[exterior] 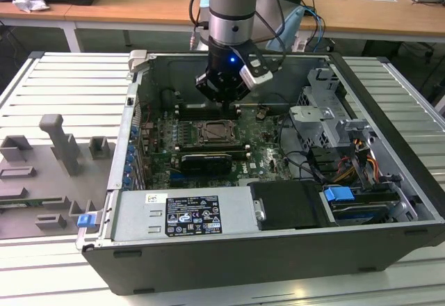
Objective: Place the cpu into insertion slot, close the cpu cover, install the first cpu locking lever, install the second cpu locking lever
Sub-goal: 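Install the second cpu locking lever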
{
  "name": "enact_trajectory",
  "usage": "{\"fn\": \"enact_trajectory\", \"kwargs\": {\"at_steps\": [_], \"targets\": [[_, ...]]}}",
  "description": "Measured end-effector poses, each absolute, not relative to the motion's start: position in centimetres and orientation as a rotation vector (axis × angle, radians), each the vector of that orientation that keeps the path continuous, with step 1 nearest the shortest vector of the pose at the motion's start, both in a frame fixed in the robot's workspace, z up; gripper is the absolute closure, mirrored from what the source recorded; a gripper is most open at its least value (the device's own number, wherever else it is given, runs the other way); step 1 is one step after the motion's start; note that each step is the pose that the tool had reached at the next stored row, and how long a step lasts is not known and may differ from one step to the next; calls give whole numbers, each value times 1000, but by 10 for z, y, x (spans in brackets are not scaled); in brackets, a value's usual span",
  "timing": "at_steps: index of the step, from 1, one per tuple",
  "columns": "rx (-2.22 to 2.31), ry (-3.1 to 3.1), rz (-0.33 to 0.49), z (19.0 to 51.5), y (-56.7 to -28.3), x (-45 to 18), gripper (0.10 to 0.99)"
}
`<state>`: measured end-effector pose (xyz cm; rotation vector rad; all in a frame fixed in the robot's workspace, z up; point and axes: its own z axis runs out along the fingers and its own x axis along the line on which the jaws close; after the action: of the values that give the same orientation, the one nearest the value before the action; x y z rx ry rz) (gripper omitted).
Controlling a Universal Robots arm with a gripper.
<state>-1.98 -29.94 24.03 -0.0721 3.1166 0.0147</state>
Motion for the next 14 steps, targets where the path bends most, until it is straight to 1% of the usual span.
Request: {"fn": "enact_trajectory", "kwargs": {"at_steps": [14], "targets": [[-72,3117,15,240,-311,-20,980]]}}
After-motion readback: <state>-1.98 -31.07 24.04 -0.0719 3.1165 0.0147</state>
